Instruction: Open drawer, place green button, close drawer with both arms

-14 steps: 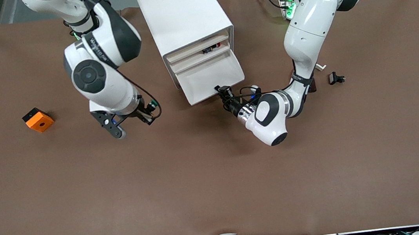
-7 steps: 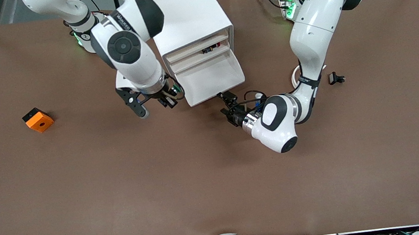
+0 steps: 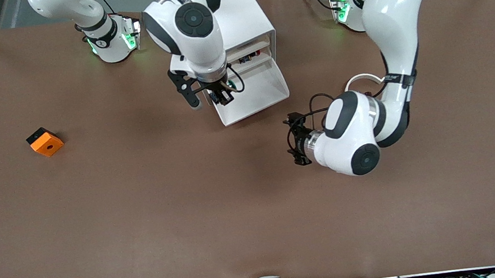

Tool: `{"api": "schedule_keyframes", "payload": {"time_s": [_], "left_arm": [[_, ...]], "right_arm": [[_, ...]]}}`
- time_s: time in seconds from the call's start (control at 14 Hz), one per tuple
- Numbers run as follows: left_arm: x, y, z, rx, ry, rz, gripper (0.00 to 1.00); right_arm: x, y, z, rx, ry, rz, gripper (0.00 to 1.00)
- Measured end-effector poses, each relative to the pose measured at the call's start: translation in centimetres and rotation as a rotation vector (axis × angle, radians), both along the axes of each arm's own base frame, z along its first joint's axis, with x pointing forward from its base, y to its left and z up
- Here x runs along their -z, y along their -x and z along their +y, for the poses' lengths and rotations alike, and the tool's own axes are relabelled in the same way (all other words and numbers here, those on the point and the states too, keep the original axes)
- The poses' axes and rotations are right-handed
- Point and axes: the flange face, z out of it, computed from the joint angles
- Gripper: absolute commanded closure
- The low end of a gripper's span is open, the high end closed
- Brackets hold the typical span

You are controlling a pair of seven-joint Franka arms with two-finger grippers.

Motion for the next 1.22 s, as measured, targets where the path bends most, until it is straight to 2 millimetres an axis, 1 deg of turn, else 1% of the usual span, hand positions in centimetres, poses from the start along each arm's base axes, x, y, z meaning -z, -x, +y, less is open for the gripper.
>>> {"api": "schedule_keyframes", "payload": {"time_s": [0.21,0.36,0.5,0.64,0.72,0.86,1.0,1.22], "left_arm": [[-6.7,-1.3,3.9,0.254,0.016,-0.222,0.0],[-10.1,-1.6,6.1,0.442,-0.017,-0.338,0.0],[-12.2,-1.6,7.3,0.637,-0.058,-0.411,0.0],[-13.6,-1.7,8.3,0.771,-0.068,-0.448,0.0],[-14.3,-1.7,9.3,0.826,-0.06,-0.457,0.0],[-15.6,-2.1,12.1,0.919,-0.031,-0.471,0.0],[-17.4,-2.3,15.5,0.994,-0.005,-0.484,0.0],[-20.7,-1.6,19.4,1.106,0.014,-0.504,0.0]], "right_arm": [[1.8,0.6,1.7,0.099,0.0,-0.014,1.0],[3.6,1.0,2.9,0.15,0.0,-0.021,1.0],[5.3,1.5,4.1,0.182,-0.005,-0.03,1.0],[6.8,2.3,5.3,0.203,-0.002,-0.03,1.0],[7.4,2.6,5.8,0.212,0.001,-0.024,1.0],[8.6,2.8,6.5,0.226,-0.003,0.001,1.0],[9.5,3.1,7.5,0.22,-0.003,0.011,1.0],[10.4,4.1,9.1,0.203,0.0,0.013,1.0]]}}
